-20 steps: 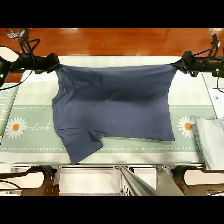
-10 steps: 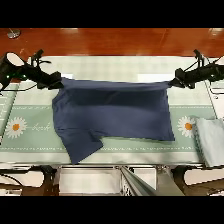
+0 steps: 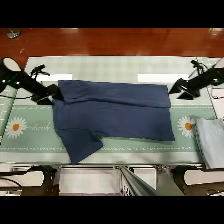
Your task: Fold the shirts.
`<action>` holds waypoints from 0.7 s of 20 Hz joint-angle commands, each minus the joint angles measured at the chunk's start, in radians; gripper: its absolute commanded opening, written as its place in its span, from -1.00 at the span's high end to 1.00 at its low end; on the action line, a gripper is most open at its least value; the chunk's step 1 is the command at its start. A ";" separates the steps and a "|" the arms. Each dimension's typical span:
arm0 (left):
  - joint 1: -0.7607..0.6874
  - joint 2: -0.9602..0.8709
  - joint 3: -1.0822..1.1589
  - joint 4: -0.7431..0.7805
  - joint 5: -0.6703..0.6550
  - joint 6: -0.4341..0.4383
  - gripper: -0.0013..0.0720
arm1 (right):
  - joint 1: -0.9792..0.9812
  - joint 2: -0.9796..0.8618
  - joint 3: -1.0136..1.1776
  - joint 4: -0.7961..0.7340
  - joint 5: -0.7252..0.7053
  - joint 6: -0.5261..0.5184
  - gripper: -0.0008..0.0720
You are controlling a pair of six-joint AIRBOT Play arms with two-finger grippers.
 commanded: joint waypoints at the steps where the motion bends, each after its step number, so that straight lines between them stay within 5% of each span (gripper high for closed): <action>1: 0.098 0.161 -0.188 0.089 -0.029 0.008 -0.95 | -0.085 0.211 -0.207 -0.117 -0.091 0.039 -0.73; 7: 0.259 0.461 -0.747 -0.271 0.230 0.134 -0.95 | -0.117 0.619 -0.784 0.185 -0.347 -0.011 -0.72; 14: 0.217 0.483 -0.903 -0.335 0.316 0.153 -0.95 | -0.117 0.666 -0.848 0.258 -0.316 -0.063 -0.72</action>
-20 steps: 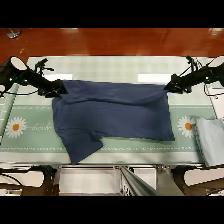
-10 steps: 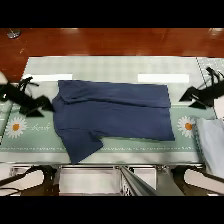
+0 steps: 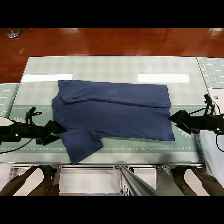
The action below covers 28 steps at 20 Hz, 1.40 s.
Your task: Fold the shirts.
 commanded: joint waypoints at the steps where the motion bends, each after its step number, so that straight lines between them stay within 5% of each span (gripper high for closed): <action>1: -0.034 0.014 -0.070 -0.051 0.079 0.026 -0.95 | -0.002 0.023 -0.031 0.037 -0.007 -0.015 -0.72; 3: -0.086 0.014 -0.077 -0.074 0.119 0.043 -0.94 | -0.002 0.023 -0.031 0.040 -0.007 -0.015 -0.72; 4: -0.112 0.014 -0.076 -0.082 0.129 0.060 -0.69 | -0.004 0.023 -0.030 0.003 -0.008 -0.011 -0.73; 5: -0.125 0.015 -0.072 -0.082 0.130 0.073 0.43 | -0.014 0.023 -0.030 -0.072 -0.007 0.023 -0.72; 6: -0.126 0.015 -0.064 -0.084 0.118 0.094 0.86 | -0.034 0.023 -0.030 -0.201 0.003 0.096 -0.72; 9: -0.122 0.017 -0.014 -0.084 0.060 0.142 0.89 | -0.051 0.022 -0.037 -0.378 0.138 0.190 -0.72; 19: -0.123 0.016 0.009 -0.093 0.044 0.145 0.89 | 0.107 -0.050 -0.095 -0.127 0.002 0.159 -0.72; 20: -0.122 0.016 0.013 -0.093 0.040 0.145 0.89 | 0.117 -0.066 -0.093 -0.105 -0.014 0.137 -0.51; 22: -0.122 0.016 0.034 -0.093 0.030 0.145 0.89 | 0.117 -0.077 -0.081 -0.078 -0.035 0.095 0.64; 23: -0.122 0.016 0.054 -0.093 0.020 0.145 0.89 | 0.117 -0.078 -0.067 -0.081 -0.034 0.070 0.92; 28: -0.104 0.013 0.267 -0.093 0.005 0.137 0.89 | 0.077 -0.078 0.107 -0.112 0.036 0.037 0.92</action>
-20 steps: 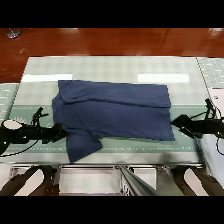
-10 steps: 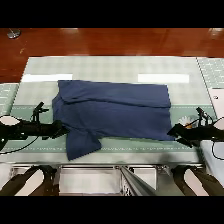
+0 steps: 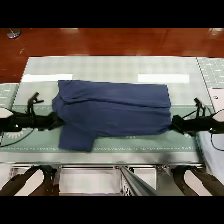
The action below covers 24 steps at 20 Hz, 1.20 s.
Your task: Fold the shirts.
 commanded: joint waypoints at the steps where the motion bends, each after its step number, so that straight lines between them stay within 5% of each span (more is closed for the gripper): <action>1: 0.006 -0.013 0.161 0.000 0.026 -0.024 0.89 | -0.012 -0.014 0.132 -0.005 0.029 -0.029 0.92; 7: -0.113 -0.311 0.502 -0.001 0.150 -0.097 0.89 | -0.005 -0.290 0.409 0.094 -0.004 -0.035 0.92; 16: -0.150 -0.748 0.867 0.000 0.102 -0.187 0.83 | -0.005 -0.642 0.712 0.288 -0.020 -0.101 0.87; 17: -0.150 -0.757 0.867 0.000 0.084 -0.187 0.27 | -0.005 -0.656 0.719 0.299 -0.021 -0.110 0.24; 18: -0.148 -0.758 0.867 0.002 0.062 -0.186 -0.87 | -0.006 -0.662 0.727 0.309 -0.023 -0.138 -0.66; 24: -0.013 -0.705 0.918 0.038 -0.071 -0.195 -0.95 | -0.116 -0.679 0.772 0.164 -0.013 -0.057 -0.74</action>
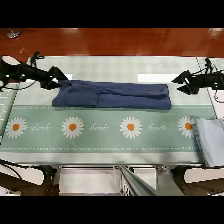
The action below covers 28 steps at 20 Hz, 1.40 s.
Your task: Fold the shirts.
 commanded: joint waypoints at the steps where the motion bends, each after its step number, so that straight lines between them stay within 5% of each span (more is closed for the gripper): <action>1: 0.073 0.033 0.019 0.015 -0.048 -0.008 -0.95 | -0.044 -0.034 0.017 -0.101 0.039 0.051 -0.74; 11: 0.058 0.053 0.018 0.007 0.023 -0.040 -0.95 | 0.074 -0.150 0.018 -0.020 0.127 0.015 -0.72; 12: 0.050 0.053 0.018 0.006 0.023 -0.037 -0.95 | 0.087 -0.150 0.018 -0.020 0.125 0.009 -0.60; 13: 0.045 0.053 0.018 0.006 0.022 -0.037 -0.94 | 0.096 -0.150 0.018 -0.019 0.125 -0.008 0.02; 14: 0.040 0.053 0.019 0.006 0.021 -0.037 -0.94 | 0.098 -0.149 0.018 -0.002 0.128 -0.024 0.89; 15: 0.038 0.053 0.022 0.006 0.017 -0.037 -0.92 | 0.098 -0.149 0.026 0.024 0.148 -0.034 0.92; 16: 0.038 0.053 0.029 0.003 0.000 -0.037 -0.45 | 0.093 -0.146 0.046 0.032 0.185 -0.039 0.92; 17: 0.039 0.053 0.039 0.003 -0.029 -0.024 0.44 | 0.088 -0.129 0.068 0.014 0.216 -0.037 0.92; 18: 0.037 0.054 0.053 0.003 -0.069 0.019 0.89 | 0.080 -0.099 0.076 -0.008 0.227 -0.033 0.92; 23: -0.002 0.105 0.075 0.002 -0.143 0.115 0.89 | 0.050 0.201 0.000 -0.196 0.277 -0.018 0.93; 28: -0.212 0.269 -0.019 0.003 0.094 0.129 0.90 | 0.040 0.670 -0.254 -0.212 0.283 0.016 0.93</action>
